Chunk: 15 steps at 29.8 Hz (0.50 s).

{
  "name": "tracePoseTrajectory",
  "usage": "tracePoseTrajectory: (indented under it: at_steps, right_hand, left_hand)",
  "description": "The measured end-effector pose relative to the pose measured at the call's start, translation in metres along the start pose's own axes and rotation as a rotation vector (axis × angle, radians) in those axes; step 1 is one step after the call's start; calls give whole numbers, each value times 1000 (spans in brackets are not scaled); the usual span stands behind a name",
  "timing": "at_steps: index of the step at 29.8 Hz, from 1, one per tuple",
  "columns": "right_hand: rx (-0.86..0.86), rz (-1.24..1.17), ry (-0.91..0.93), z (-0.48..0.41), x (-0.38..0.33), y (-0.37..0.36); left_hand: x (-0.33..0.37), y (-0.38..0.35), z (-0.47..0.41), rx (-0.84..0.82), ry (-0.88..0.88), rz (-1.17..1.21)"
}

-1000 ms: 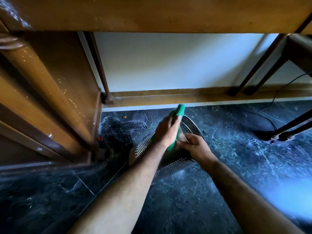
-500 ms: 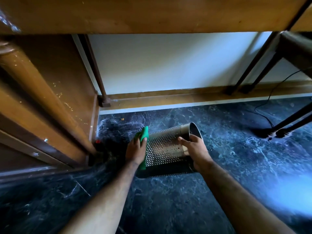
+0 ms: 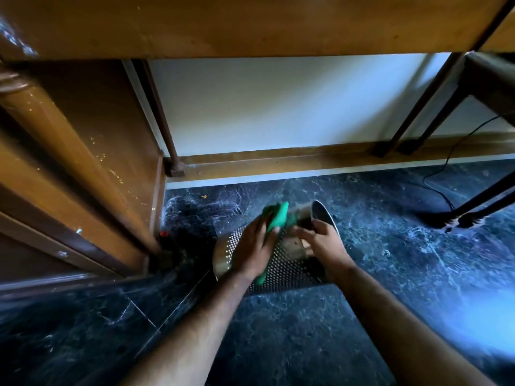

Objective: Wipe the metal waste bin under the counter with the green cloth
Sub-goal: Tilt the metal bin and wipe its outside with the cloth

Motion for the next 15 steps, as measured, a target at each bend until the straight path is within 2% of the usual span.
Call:
tracePoseTrajectory:
  at_steps: [3,6,8,12,15]
  right_hand:
    - [178,-35,-75,-2,5,21]
    - [116,17,-5,-2,1,11]
    - [28,64,53,1,-7,-4]
    - [-134,91,129,5,-17,-29]
    - [-229,227,181,6,-21,-31]
  left_hand:
    - [-59,10,20,57,119,-116]
    - [-109,13,7,-51,512,-79]
    - [-101,7,-12,-170,622,-41]
    - [-34,1,-60,-109,528,46]
    - [21,9,-74,31,255,74]
Point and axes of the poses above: each hand's wrist, its own z-axis away from the middle knuckle, its own y-axis out of the back of the hand, x = y × z, the point moved 10 cm from there along -z, towards the middle knuckle, and after that the axes turned 1 degree about z, right-handed, at the moved point
